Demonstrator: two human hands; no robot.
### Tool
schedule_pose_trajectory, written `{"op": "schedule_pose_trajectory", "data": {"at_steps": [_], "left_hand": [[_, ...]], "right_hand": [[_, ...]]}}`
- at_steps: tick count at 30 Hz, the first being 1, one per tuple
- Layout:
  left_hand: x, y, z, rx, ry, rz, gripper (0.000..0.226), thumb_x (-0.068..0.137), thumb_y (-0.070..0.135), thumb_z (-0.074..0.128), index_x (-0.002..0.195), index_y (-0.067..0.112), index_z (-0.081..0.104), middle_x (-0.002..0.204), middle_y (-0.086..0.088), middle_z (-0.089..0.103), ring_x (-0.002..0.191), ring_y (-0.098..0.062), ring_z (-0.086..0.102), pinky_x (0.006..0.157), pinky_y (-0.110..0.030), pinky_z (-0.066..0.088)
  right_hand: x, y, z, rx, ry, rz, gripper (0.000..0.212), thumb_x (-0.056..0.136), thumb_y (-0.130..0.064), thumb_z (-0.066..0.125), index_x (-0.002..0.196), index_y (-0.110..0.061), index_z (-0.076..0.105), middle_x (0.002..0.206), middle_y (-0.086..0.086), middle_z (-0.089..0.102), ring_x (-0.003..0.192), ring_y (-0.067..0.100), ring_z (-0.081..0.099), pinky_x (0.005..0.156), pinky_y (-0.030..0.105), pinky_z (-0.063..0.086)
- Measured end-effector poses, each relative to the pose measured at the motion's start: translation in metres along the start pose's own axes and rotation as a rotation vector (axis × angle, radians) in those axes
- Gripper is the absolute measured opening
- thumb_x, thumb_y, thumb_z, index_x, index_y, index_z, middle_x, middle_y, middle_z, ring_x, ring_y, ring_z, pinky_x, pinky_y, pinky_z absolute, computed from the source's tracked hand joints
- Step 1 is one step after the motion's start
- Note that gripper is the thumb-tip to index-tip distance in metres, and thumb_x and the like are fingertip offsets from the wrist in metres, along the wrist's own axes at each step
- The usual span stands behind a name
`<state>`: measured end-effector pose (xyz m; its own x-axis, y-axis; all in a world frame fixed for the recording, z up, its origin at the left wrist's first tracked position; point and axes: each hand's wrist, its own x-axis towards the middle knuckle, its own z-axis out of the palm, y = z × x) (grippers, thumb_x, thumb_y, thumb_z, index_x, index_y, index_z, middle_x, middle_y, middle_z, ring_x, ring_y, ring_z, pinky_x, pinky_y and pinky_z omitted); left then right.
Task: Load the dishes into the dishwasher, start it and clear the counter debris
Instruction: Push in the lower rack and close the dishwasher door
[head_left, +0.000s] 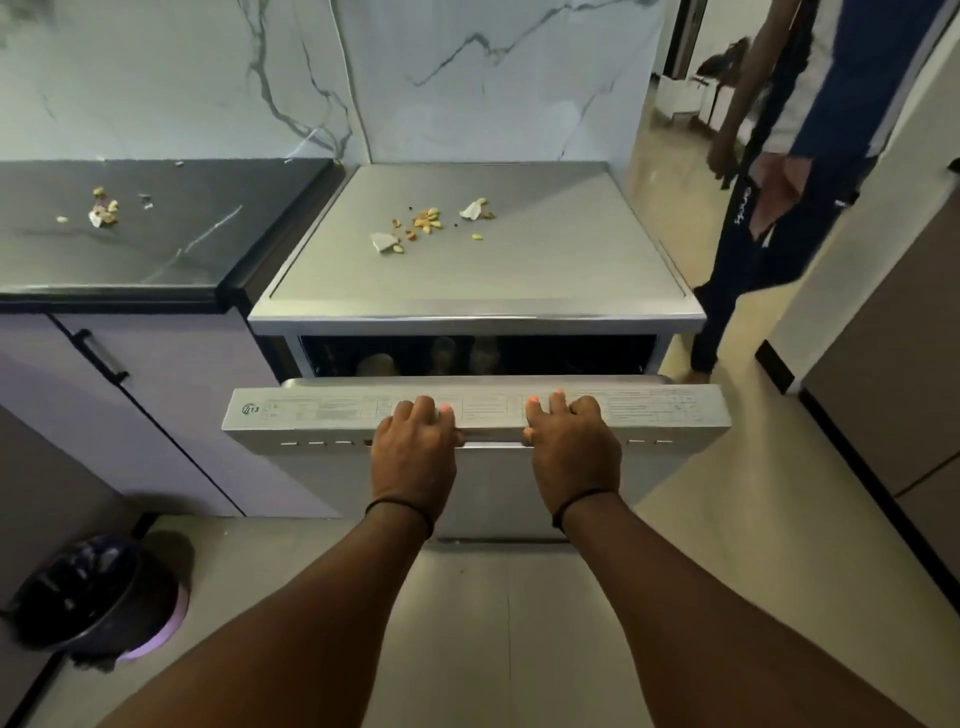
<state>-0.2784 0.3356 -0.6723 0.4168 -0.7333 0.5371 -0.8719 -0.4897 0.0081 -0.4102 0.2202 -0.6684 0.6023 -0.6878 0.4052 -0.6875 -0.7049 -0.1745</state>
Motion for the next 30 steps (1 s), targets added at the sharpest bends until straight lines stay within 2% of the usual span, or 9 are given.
{"op": "schedule_pose_trajectory", "data": {"at_steps": [5,8,12,16,19,21,24,27,30], "left_hand": [[0.049,-0.004,0.006,-0.011,-0.052,-0.025,0.02,0.068,0.019,0.084,0.079,0.012,0.069,0.075,-0.007,0.061,0.065,-0.025,0.057,0.052,-0.031,0.045],[0.071,-0.006,0.015,0.019,-0.106,-0.02,0.022,0.063,0.016,0.087,0.072,0.012,0.067,0.071,-0.006,0.06,0.062,-0.025,0.057,0.049,-0.03,0.043],[0.1,-0.011,0.021,0.049,-0.163,0.06,0.025,0.055,0.008,0.09,0.062,0.009,0.066,0.071,-0.009,0.06,0.058,-0.027,0.057,0.047,-0.029,0.044],[0.13,-0.022,0.017,-0.002,-0.147,0.171,0.027,0.061,0.006,0.083,0.082,0.011,0.065,0.093,-0.013,0.054,0.08,-0.03,0.054,0.071,-0.039,0.05],[0.154,-0.045,0.014,-0.047,-0.277,0.164,0.074,0.066,0.021,0.082,0.133,0.007,0.052,0.134,-0.021,0.05,0.125,-0.039,0.047,0.11,-0.049,0.032],[0.168,-0.055,0.017,-0.058,-0.42,0.144,0.089,0.071,0.034,0.081,0.143,0.004,0.039,0.145,-0.019,0.043,0.136,-0.036,0.038,0.115,-0.047,0.024],[0.172,-0.057,0.024,-0.046,-0.476,0.139,0.086,0.057,0.033,0.09,0.128,-0.004,0.056,0.13,-0.024,0.057,0.122,-0.041,0.054,0.1,-0.051,0.043],[0.172,-0.051,0.031,-0.016,-0.496,0.138,0.082,0.05,0.031,0.091,0.117,-0.008,0.064,0.118,-0.028,0.063,0.109,-0.044,0.062,0.09,-0.054,0.05],[0.181,-0.043,0.024,0.064,-0.559,0.196,0.081,0.072,0.036,0.079,0.131,-0.012,0.049,0.132,-0.035,0.05,0.124,-0.048,0.049,0.102,-0.055,0.041]], "right_hand": [[0.052,0.008,-0.005,-0.056,-0.064,-0.027,0.022,0.08,-0.019,0.073,0.102,-0.015,0.069,0.087,0.009,0.065,0.079,0.032,0.06,0.057,0.032,0.053],[0.072,0.009,-0.007,-0.081,-0.1,0.014,0.015,0.072,-0.025,0.08,0.083,-0.019,0.071,0.07,0.006,0.062,0.064,0.029,0.06,0.048,0.025,0.041],[0.101,0.017,-0.005,-0.115,-0.054,0.041,0.022,0.067,-0.037,0.08,0.072,-0.021,0.066,0.073,0.005,0.056,0.072,0.027,0.055,0.064,0.029,0.036],[0.128,0.015,-0.009,-0.203,-0.039,-0.052,0.078,0.053,-0.028,0.09,0.121,-0.012,0.054,0.113,0.017,0.053,0.105,0.036,0.049,0.107,0.049,0.032],[0.164,0.018,-0.017,-0.137,-0.304,-0.116,0.1,0.074,-0.023,0.077,0.152,-0.009,0.015,0.157,0.017,0.018,0.144,0.034,0.018,0.118,0.039,0.012],[0.184,0.026,-0.017,-0.102,-0.497,-0.132,0.098,0.083,-0.032,0.068,0.153,-0.012,0.004,0.161,0.008,0.005,0.148,0.027,0.007,0.119,0.034,0.009],[0.19,0.026,-0.011,-0.143,-0.505,-0.164,0.092,0.086,-0.039,0.063,0.153,-0.009,0.007,0.161,0.009,0.006,0.148,0.028,0.007,0.12,0.036,0.011],[0.184,0.022,-0.003,-0.189,-0.476,-0.191,0.096,0.066,-0.041,0.079,0.143,0.002,0.038,0.147,0.021,0.039,0.134,0.04,0.04,0.108,0.047,0.035],[0.189,0.025,-0.006,-0.251,-0.511,-0.213,0.097,0.061,-0.045,0.079,0.137,0.006,0.045,0.139,0.026,0.047,0.125,0.044,0.049,0.101,0.052,0.043]]}}
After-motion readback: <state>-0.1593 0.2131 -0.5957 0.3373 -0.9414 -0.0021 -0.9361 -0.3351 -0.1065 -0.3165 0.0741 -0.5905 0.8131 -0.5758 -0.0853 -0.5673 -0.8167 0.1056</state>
